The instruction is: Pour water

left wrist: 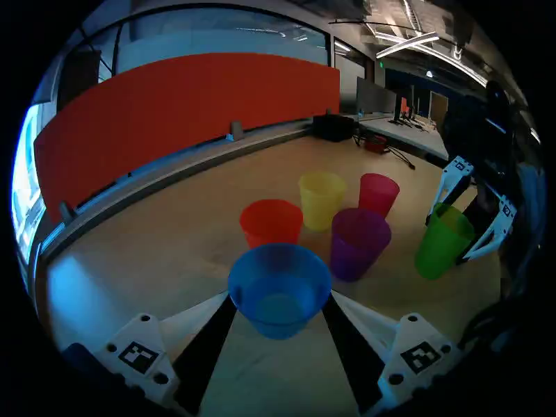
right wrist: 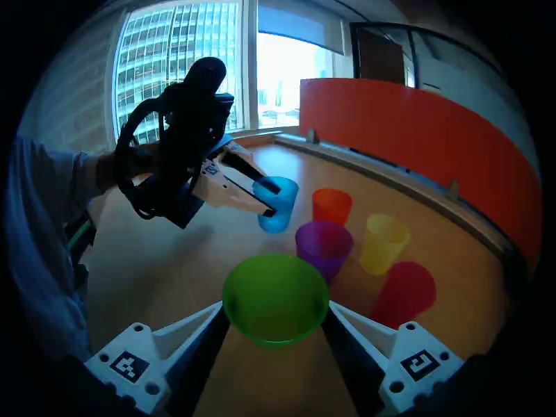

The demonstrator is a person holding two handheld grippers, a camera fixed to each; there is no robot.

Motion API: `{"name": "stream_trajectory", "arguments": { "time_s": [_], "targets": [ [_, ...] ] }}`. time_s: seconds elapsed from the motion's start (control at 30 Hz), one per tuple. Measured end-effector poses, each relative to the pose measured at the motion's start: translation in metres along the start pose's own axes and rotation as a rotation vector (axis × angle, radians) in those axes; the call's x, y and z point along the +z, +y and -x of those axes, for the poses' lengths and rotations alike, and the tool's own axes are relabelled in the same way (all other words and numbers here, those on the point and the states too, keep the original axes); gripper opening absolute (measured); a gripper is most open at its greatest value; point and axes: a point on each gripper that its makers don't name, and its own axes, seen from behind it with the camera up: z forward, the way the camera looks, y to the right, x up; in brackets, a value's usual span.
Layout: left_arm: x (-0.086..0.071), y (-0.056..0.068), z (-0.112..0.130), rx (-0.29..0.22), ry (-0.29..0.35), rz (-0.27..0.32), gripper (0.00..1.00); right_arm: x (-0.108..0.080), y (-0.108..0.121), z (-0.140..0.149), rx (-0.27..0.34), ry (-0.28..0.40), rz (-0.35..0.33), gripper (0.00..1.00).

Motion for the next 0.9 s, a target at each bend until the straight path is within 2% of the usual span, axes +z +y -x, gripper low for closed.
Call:
{"name": "stream_trajectory", "arguments": {
  "time_s": [0.53,0.9],
  "targets": [
    [-0.056,0.014,-0.065,-0.009,0.174,-0.002,0.85,-0.033,-0.001,-0.053,-0.028,0.107,0.036,0.89],
    [-0.092,0.022,-0.093,-0.002,0.252,-0.004,0.84,-0.051,-0.004,-0.083,-0.040,0.187,0.057,0.90]
  ]
}}
